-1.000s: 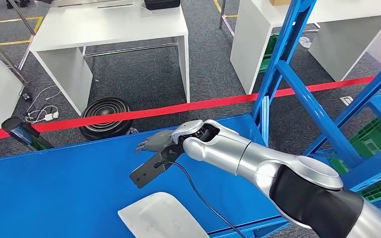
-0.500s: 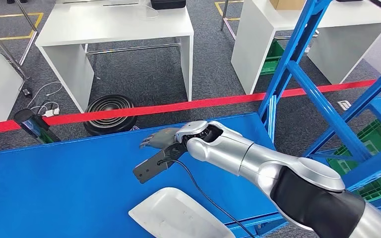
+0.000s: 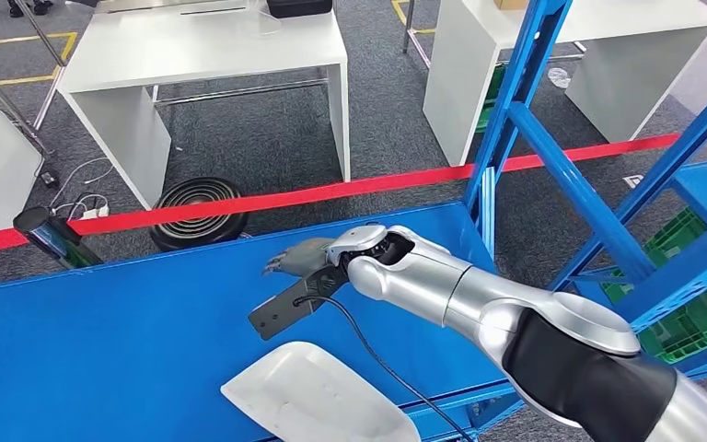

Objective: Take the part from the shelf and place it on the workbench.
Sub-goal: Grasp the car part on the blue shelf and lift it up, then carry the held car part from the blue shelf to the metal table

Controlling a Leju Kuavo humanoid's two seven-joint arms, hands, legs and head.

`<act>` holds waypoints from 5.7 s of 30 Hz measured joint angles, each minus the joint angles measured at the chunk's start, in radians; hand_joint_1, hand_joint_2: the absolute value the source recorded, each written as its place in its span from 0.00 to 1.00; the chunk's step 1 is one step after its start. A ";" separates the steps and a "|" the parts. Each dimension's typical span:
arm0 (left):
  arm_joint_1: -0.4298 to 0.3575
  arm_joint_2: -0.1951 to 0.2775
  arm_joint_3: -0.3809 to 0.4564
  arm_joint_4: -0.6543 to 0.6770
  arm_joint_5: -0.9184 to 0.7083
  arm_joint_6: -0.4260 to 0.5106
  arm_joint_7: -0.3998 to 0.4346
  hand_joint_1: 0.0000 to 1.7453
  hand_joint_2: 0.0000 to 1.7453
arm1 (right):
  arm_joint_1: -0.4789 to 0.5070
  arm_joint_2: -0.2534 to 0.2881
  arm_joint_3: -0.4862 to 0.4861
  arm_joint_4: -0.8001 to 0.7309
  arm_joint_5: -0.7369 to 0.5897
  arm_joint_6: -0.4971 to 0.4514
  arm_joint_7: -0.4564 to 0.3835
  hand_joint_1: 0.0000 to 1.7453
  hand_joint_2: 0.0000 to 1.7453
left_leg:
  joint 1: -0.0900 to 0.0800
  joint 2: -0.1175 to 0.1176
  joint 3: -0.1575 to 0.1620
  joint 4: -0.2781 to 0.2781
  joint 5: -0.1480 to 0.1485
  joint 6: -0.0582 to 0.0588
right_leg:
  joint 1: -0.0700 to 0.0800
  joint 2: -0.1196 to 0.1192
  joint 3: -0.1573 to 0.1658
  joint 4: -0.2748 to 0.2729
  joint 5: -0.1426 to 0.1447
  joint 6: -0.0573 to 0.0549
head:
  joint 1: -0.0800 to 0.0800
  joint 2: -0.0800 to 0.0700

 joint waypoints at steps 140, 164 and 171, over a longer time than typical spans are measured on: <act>0.021 -0.033 0.003 0.003 0.040 0.033 -0.037 0.00 1.00 | 0.230 0.118 -0.833 -0.182 -1.105 -0.190 0.017 1.00 1.00 | 0.007 -0.003 -0.065 -0.062 0.105 0.016 | -0.007 0.010 0.059 0.013 -0.068 0.042 | 0.005 0.000; 0.044 -0.038 0.012 0.005 0.009 0.010 -0.023 0.00 1.00 | 0.193 0.150 -0.947 0.052 -1.191 -0.290 0.016 1.00 1.00 | -0.010 0.005 -0.016 -0.082 0.066 0.070 | -0.002 0.001 -0.135 0.277 -0.109 0.050 | 0.003 0.000; 0.040 -0.045 0.011 0.006 0.001 0.001 -0.025 0.00 1.00 | 0.182 0.144 -0.947 0.103 -1.186 -0.266 0.003 1.00 1.00 | -0.011 0.004 -0.083 -0.075 0.140 0.040 | 0.013 0.001 0.118 -0.029 -0.095 0.015 | 0.006 0.000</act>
